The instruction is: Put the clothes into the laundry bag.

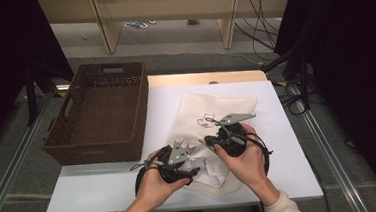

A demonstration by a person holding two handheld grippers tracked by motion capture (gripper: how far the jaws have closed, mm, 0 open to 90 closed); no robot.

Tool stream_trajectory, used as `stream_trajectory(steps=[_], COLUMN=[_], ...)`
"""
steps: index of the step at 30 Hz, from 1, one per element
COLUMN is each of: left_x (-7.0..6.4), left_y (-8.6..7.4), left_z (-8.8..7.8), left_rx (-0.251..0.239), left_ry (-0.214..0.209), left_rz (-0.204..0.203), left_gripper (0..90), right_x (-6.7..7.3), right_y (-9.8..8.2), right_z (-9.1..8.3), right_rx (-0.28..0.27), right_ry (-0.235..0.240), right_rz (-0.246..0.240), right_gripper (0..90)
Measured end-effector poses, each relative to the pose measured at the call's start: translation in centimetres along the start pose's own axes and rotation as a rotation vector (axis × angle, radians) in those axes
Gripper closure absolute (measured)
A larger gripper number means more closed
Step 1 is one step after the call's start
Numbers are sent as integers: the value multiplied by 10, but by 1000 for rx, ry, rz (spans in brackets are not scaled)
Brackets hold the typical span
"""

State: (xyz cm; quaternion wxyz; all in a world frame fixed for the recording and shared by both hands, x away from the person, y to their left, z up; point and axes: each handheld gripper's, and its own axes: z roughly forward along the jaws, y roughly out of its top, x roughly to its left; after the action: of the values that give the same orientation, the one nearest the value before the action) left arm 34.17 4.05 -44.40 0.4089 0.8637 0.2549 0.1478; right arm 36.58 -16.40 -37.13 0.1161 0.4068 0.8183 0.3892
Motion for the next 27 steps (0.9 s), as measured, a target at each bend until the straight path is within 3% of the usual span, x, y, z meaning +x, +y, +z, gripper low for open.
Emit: stream_trajectory(steps=[6, 10, 12, 15, 17, 19, 20, 21, 22, 27], left_x=[0, -1, -1, -3, -5, -5, -5, 1, -4, -5], left_y=[-8, -13, -13, -13, -13, -12, -11, -8, -9, -1], left_z=[15, 26, 28, 32, 34, 35, 35, 36, 35, 35], left_rx=[45, 57, 69, 79, 73, 76, 64, 46, 63, 29], left_ry=[-18, -20, -13, -8, -6, 5, 2, 13, 17, 14], left_rz=[20, 19, 26, 30, 12, 0, -24, 56, -35, -77], left_gripper=[412, 533, 582, 654, 716, 768, 786, 803, 814, 831], right_x=[0, 1, -1, 0, -4, -2, -2, -2, 2, 1], right_y=[0, 0, 0, 0, 0, 0, 0, 0, 0, 0], right_z=[0, 1, 1, 2, 5, 5, 5, 5, 2, 2], right_rx=[0, 7, 1, 10, -15, -10, -11, -11, 11, -3], right_ry=[-3, 2, 2, 1, 13, 16, 16, 8, -8, -2], right_rz=[-1, 11, -6, 14, -54, -43, -44, -52, 11, -30], right_gripper=[900, 900, 900, 900, 900, 900, 900, 900, 900, 900])
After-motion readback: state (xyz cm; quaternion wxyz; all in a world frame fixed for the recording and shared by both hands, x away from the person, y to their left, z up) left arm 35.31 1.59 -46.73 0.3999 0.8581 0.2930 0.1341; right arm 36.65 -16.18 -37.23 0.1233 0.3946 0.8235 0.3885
